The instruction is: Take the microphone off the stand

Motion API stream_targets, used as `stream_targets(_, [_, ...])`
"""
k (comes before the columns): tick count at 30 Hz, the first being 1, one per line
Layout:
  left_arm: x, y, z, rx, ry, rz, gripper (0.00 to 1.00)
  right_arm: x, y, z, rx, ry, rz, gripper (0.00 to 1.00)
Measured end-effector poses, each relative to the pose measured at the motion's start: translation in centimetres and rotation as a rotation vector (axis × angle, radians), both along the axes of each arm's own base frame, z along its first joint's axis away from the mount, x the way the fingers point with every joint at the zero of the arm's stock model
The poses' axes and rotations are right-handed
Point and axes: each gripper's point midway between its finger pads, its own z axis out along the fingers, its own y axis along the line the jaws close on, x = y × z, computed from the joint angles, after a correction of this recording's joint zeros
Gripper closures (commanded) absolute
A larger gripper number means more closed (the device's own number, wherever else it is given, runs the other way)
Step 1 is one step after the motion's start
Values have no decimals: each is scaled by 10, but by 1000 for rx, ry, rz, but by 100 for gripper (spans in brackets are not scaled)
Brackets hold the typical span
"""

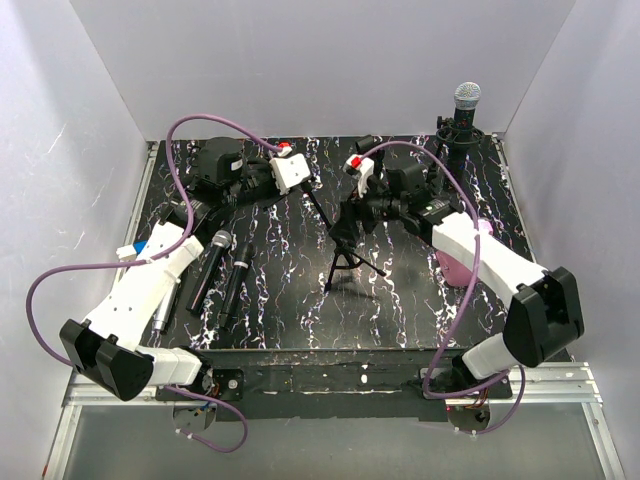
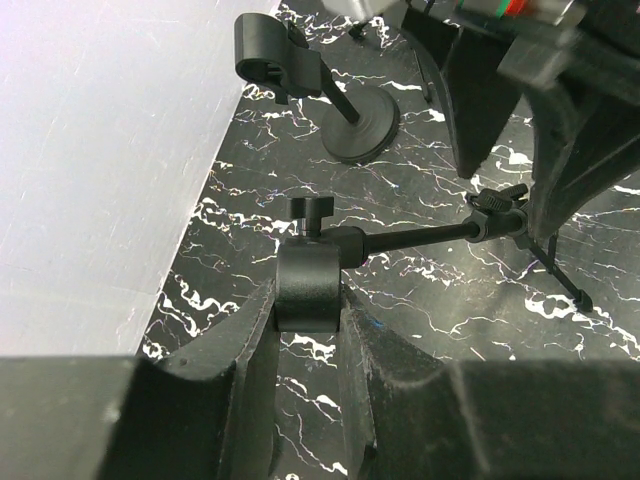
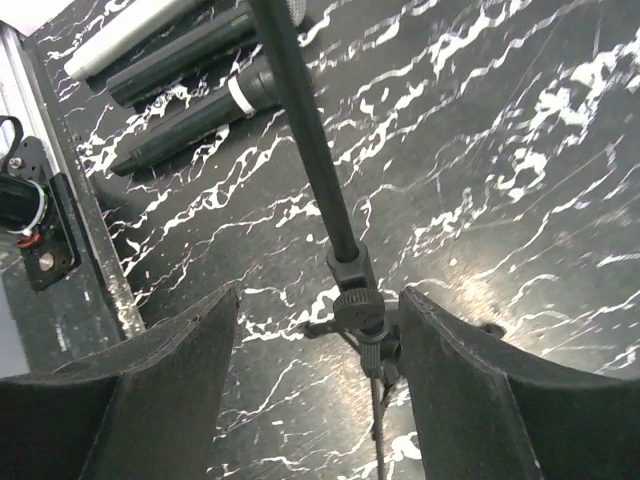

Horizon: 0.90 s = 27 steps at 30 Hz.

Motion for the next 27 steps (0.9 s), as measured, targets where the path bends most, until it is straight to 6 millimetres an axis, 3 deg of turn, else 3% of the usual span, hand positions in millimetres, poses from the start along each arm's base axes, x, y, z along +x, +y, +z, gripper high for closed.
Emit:
stream_targets(4, [0, 0, 0, 0, -1, 0, 100, -1, 0, -23, -21, 111, -45, 40])
stream_targets(11, [0, 0, 0, -1, -2, 0, 100, 11, -12, -28, -18, 161, -131, 47])
stream_targets(16, [2, -1, 1, -2, -6, 1, 100, 18, -26, -44, -9, 200, -173, 50])
stream_targets(22, [3, -1, -1, 1, -3, 3, 100, 13, -58, -97, -137, 228, -235, 52])
stream_targets(24, [3, -1, -1, 1, -2, 2, 100, 11, -65, -106, -165, 230, -242, 51])
stream_targets(27, [3, -1, -4, 5, 4, 2, 100, 7, -64, -106, -164, 225, -215, 36])
